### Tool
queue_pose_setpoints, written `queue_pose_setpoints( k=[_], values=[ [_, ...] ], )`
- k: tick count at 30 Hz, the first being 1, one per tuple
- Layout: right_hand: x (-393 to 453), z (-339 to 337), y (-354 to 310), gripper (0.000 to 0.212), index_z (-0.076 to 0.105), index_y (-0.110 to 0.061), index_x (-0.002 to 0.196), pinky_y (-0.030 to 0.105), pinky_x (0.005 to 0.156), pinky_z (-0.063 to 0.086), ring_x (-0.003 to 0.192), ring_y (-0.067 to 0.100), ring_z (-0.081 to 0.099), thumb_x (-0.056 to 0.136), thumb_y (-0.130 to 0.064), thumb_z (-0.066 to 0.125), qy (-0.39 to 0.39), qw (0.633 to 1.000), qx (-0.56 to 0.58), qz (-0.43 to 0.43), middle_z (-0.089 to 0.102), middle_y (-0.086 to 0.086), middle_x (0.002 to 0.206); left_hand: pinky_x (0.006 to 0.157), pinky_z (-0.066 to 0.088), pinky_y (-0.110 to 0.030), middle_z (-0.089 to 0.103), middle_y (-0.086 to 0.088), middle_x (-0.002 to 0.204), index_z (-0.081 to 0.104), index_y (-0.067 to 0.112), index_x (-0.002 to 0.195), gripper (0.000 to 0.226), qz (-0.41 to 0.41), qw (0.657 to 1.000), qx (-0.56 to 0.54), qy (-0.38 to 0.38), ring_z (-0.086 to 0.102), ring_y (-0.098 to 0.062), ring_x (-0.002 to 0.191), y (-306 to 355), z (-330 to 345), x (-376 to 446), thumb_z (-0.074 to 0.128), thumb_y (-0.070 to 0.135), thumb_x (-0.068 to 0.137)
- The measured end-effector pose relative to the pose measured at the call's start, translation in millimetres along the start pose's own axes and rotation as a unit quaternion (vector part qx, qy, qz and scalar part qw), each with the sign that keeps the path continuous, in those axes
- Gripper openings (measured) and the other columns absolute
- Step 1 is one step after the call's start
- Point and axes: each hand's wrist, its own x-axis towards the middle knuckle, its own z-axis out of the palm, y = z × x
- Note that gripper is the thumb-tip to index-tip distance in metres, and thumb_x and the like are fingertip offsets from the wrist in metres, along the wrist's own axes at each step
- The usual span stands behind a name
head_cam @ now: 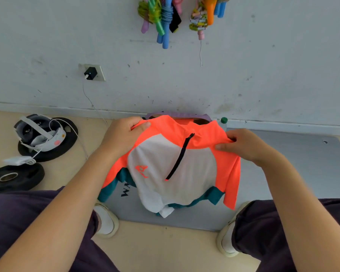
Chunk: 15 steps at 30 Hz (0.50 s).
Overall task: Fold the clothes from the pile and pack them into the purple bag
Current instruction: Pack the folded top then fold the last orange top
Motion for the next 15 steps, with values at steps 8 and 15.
queue_pose_setpoints(
  k=[8, 15],
  values=[
    [-10.2, -101.9, -89.1, 0.034, 0.059, -0.008, 0.075, 0.029, 0.054, 0.029, 0.058, 0.01, 0.037, 0.086, -0.039, 0.071, 0.233, 0.953, 0.077, -0.179, 0.045, 0.0, 0.062, 0.056, 0.028, -0.033, 0.042, 0.003, 0.052, 0.052, 0.021, 0.072, 0.032, 0.129, 0.97, 0.038, 0.204, 0.036, -0.011, 0.055, 87.2, -82.1, 47.8, 0.052, 0.041, 0.096],
    [-26.5, -118.1, -112.2, 0.015, 0.071, -0.01, 0.08, 0.01, 0.05, 0.031, 0.055, 0.007, 0.044, 0.09, -0.02, 0.067, 0.294, 0.932, -0.044, -0.207, 0.052, -0.006, 0.058, 0.061, 0.044, -0.043, 0.048, -0.005, 0.058, 0.058, 0.01, 0.079, 0.039, 0.182, 0.955, 0.071, 0.225, 0.048, -0.027, 0.061, 121.7, -122.2, 47.2, 0.05, 0.044, 0.096]
  ],
)
